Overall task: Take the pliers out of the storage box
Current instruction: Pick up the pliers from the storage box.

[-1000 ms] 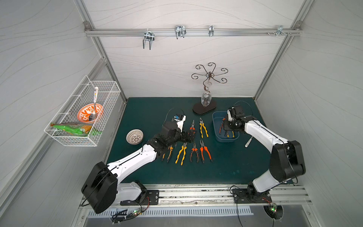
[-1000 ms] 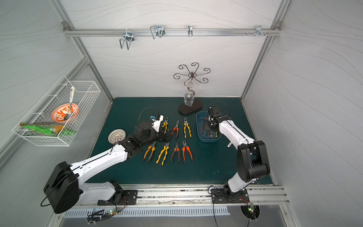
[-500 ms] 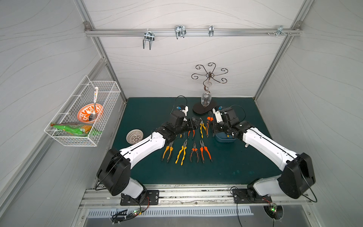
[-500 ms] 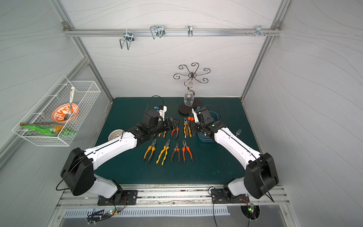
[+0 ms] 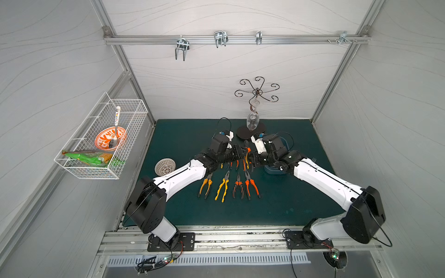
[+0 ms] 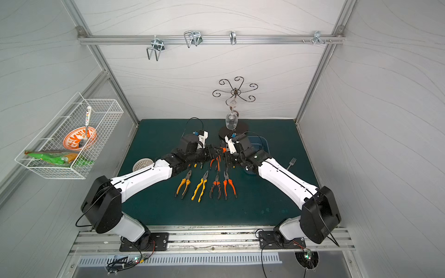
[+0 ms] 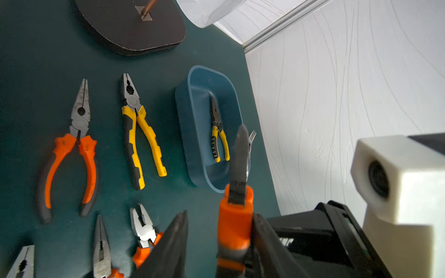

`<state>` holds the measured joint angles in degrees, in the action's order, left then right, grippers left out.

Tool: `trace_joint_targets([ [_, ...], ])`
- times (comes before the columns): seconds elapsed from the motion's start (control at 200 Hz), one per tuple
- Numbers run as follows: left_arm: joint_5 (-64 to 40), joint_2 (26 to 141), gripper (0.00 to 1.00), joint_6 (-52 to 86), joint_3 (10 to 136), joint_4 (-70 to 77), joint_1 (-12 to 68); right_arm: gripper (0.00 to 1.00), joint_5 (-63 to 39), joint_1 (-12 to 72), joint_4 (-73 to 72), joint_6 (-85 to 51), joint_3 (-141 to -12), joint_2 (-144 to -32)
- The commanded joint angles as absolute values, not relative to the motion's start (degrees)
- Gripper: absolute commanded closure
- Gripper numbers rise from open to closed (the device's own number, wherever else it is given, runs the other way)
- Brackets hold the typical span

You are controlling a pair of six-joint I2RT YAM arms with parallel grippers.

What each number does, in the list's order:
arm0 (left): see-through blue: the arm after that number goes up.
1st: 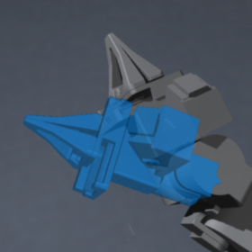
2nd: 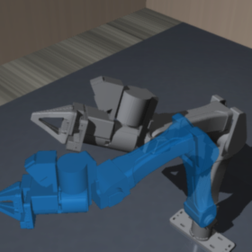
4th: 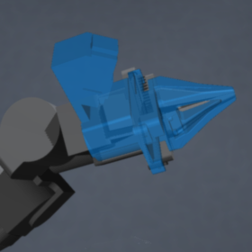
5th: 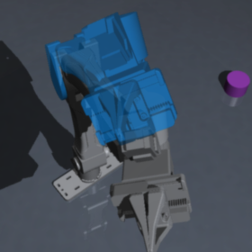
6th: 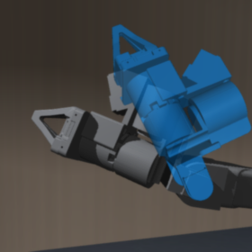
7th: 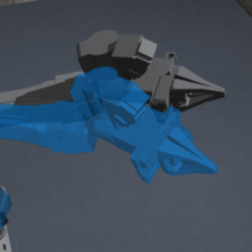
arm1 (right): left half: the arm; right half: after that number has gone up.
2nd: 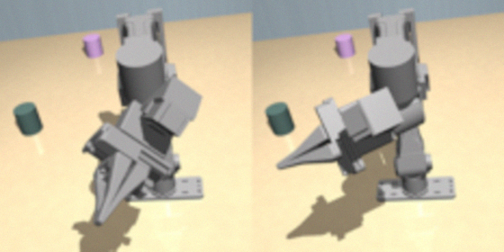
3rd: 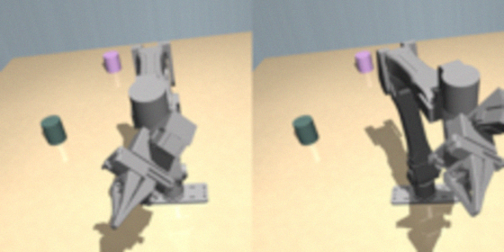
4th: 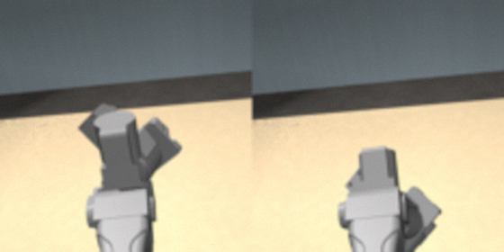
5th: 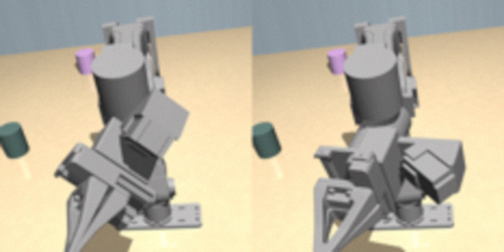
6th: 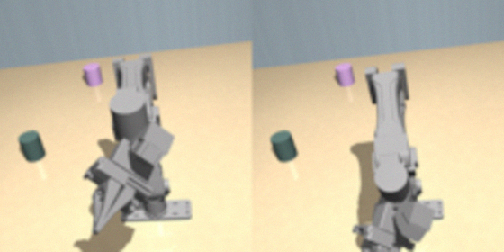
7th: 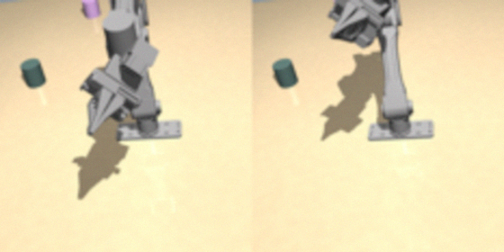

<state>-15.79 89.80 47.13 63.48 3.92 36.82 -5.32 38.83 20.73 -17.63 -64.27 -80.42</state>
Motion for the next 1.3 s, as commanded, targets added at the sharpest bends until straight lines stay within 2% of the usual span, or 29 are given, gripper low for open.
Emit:
trace_joint_targets([
  [0.0,-18.0,91.5,0.62,47.9,66.7,7.3,36.8,1.0,-8.5,39.4,17.2,-18.1,-66.7,-79.4],
  [0.09,-19.2,92.1,0.68,48.7,66.8,8.3,36.8,1.0,-8.8,39.5,17.2,-18.1,-66.7,-79.3],
  [0.26,-21.0,92.8,0.91,49.5,66.7,9.6,36.8,1.0,-8.7,39.6,17.6,-17.7,-66.7,-79.2],
  [0.35,-22.3,93.0,1.0,49.2,66.3,10.8,36.7,1.0,-9.0,39.6,17.3,-17.6,-66.0,-78.7],
  [0.49,-24.5,92.9,1.0,48.1,64.6,13.4,36.1,0.98,-9.7,39.9,17.1,-17.1,-65.3,-78.5],
  [0.55,-25.8,92.7,1.0,48.2,63.3,15.3,35.5,0.89,-10.0,39.9,17.3,-16.7,-65.3,-78.5],
  [0.62,-28.0,92.5,1.0,48.6,62.6,17.1,34.6,0.7,-10.5,40.0,17.2,-16.4,-65.1,-78.3],
  [0.715,-31.0,92.5,1.0,48.9,62.1,18.9,32.9,0.48,-11.0,40.0,16.5,-16.0,-64.5,-78.1],
  [0.98,-37.0,93.5,1.0,41.5,64.7,11.6,26.6,0.13,-9.3,39.9,17.1,-13.7,-62.6,-77.9],
  [1.1,-38.8,94.0,1.0,33.1,67.9,0.5,23.0,0.01,-10.9,40.0,16.4,-11.8,-62.0,-78.0],
  [1.295,-40.8,97.9,1.0,19.3,76.1,-19.8,16.8,0.01,-13.6,41.1,15.3,-9.0,-62.4,-79.7],
])
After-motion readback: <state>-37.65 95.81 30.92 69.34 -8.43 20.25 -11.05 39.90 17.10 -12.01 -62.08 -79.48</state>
